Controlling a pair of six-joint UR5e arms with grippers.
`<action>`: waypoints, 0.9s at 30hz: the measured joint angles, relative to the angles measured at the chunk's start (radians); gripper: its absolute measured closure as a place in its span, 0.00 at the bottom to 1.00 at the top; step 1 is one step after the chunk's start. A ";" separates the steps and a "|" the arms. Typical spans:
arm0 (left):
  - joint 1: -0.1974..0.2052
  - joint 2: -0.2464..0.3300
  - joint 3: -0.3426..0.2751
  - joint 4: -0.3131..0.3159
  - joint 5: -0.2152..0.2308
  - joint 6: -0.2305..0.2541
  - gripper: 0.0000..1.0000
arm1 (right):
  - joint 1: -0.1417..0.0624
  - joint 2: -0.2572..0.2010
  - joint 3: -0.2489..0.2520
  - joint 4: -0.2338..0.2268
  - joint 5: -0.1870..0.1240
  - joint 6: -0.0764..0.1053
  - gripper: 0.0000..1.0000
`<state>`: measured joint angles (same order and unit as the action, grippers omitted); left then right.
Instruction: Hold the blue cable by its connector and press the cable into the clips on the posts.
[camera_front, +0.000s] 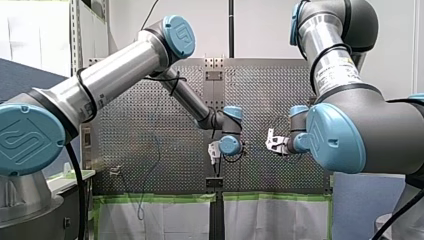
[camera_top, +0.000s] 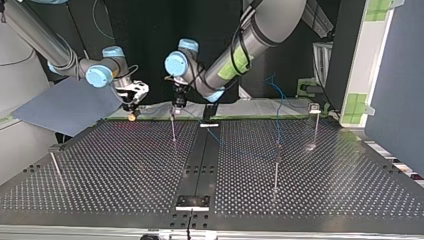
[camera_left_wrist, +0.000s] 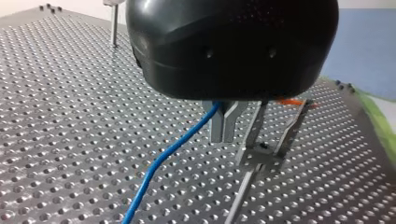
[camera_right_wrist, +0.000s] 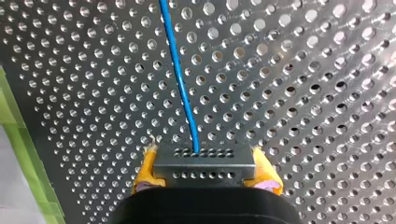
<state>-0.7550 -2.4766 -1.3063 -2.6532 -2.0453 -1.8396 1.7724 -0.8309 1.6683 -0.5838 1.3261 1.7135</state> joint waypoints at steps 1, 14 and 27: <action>-0.002 0.000 0.000 -0.008 -0.007 -0.001 1.00 | 0.001 0.000 0.000 0.004 0.000 -0.001 1.00; -0.024 -0.014 0.000 0.016 -0.074 -0.023 1.00 | 0.008 0.001 0.000 0.022 -0.001 -0.008 1.00; -0.002 -0.076 0.000 0.070 -0.043 -0.020 1.00 | 0.009 0.003 0.000 0.021 -0.006 -0.010 1.00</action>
<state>-0.7567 -2.5531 -1.3063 -2.5831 -2.0878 -1.8591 1.7817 -0.8283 1.6682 -0.5629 1.3200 1.7034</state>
